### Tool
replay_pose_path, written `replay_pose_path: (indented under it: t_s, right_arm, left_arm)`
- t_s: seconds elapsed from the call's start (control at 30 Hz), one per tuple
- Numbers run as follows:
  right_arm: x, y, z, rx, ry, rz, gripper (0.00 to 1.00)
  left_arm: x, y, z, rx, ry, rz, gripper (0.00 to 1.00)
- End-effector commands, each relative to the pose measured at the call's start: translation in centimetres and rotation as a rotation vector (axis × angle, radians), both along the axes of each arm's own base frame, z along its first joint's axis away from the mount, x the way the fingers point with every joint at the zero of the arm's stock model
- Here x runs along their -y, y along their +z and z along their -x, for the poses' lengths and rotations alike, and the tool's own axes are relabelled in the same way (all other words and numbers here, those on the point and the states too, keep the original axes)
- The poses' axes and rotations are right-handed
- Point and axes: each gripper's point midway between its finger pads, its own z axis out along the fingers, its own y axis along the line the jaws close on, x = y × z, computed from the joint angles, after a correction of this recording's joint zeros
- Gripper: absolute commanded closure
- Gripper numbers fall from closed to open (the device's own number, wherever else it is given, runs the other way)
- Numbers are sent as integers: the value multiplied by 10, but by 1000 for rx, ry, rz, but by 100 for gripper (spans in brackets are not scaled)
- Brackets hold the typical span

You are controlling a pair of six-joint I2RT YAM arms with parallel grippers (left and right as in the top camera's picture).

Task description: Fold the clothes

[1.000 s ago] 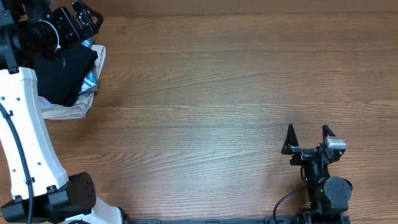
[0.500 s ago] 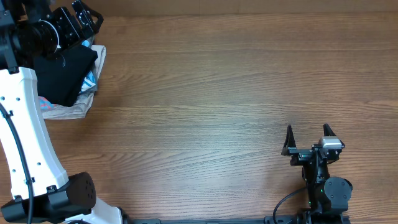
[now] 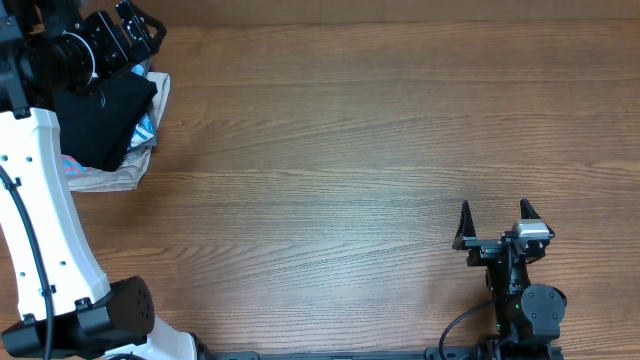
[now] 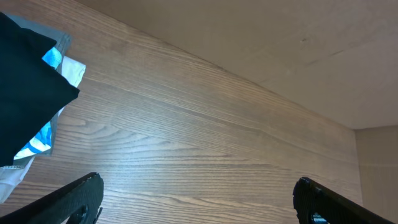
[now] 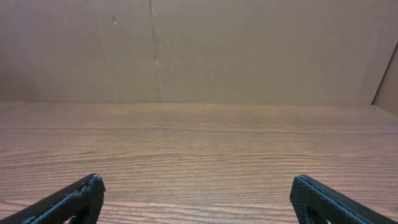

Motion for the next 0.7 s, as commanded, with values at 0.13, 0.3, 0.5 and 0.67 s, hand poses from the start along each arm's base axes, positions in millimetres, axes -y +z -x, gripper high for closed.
replay_pose_path:
  t_s: [0.13, 0.3, 0.5, 0.67]
  right_arm:
    - [0, -1, 0, 8, -1, 3, 0]
    - [0, -1, 0, 8, -1, 3, 0]
    - [0, -1, 0, 8, -1, 3, 0]
    - [0, -1, 0, 8, -1, 3, 0]
  left_arm:
    - [0, 1, 2, 2, 3, -1, 0]
    - [0, 2, 2, 3, 3, -2, 0]
    - [0, 1, 2, 2, 3, -1, 0]
    - [-1, 3, 3, 5, 11, -10, 0]
